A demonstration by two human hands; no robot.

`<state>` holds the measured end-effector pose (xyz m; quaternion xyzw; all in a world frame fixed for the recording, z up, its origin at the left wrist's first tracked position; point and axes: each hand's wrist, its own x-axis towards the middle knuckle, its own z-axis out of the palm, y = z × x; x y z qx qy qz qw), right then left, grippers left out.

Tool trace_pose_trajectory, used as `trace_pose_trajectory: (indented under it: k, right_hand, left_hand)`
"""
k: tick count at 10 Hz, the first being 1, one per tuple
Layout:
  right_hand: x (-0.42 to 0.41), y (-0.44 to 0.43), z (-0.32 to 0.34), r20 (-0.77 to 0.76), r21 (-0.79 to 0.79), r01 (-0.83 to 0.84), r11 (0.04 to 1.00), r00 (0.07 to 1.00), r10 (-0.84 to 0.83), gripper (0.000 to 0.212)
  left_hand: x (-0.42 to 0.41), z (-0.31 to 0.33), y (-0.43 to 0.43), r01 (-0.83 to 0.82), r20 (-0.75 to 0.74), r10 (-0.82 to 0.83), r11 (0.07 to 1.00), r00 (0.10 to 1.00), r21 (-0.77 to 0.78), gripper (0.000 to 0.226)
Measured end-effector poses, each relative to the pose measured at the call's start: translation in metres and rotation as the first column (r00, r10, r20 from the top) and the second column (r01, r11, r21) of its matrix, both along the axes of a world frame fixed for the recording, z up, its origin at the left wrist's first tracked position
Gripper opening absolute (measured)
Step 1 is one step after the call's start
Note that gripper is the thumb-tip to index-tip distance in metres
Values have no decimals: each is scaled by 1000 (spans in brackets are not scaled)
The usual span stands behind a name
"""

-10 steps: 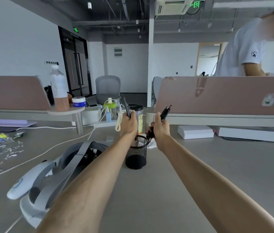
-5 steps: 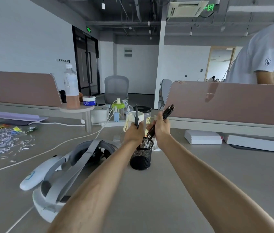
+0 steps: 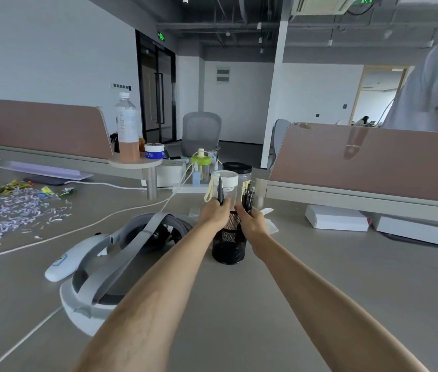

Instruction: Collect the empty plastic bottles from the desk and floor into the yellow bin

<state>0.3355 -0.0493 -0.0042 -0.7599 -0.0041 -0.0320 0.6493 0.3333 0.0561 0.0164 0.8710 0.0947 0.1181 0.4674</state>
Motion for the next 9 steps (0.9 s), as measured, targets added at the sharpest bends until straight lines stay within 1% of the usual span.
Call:
trace_pose_trajectory:
  k: [1,2,3,4,5,6,7,8,9]
  right_hand:
    - [0,-3,-4,-17,-18,11,1000,1000,-11,43]
    - [-4,-7,-4,-12,-14,12,1000,1000,-13,45]
    - [-5,-9,-2,-16,-73,6,997,1000,-8,42]
    - [-3,-11,3,-33,-188,-31,982,999,25,32]
    - [-7,-13,7,-55,-223,-89,971,995,78,30]
    - [-12,-18,9,-64,-237,-100,966,994,87,36]
    - [-28,-26,19,-62,-263,-85,961,996,71,35]
    - [-46,-35,22,-33,-291,-50,955,999,42,33]
    - [-70,-42,23,30,-365,11,931,1000,0,25]
  left_hand:
    - [-1,0,-1,6,-43,-5,1000,999,29,55]
    - [-6,-2,-4,-3,-70,5,999,998,34,41]
    - [-9,-6,-7,-16,-52,15,1000,999,-26,43]
    - [-16,-4,-8,-10,-47,5,996,999,-93,42]
    - [-25,1,-9,-19,-62,10,990,998,-141,42]
    - [-33,2,-9,-13,-83,2,991,997,-130,33]
    - [-50,11,-10,-9,-106,-2,995,994,-104,45]
    - [-69,14,-11,-1,-98,-1,1000,995,-19,53]
    - [-92,19,-10,-19,-56,21,999,998,43,54]
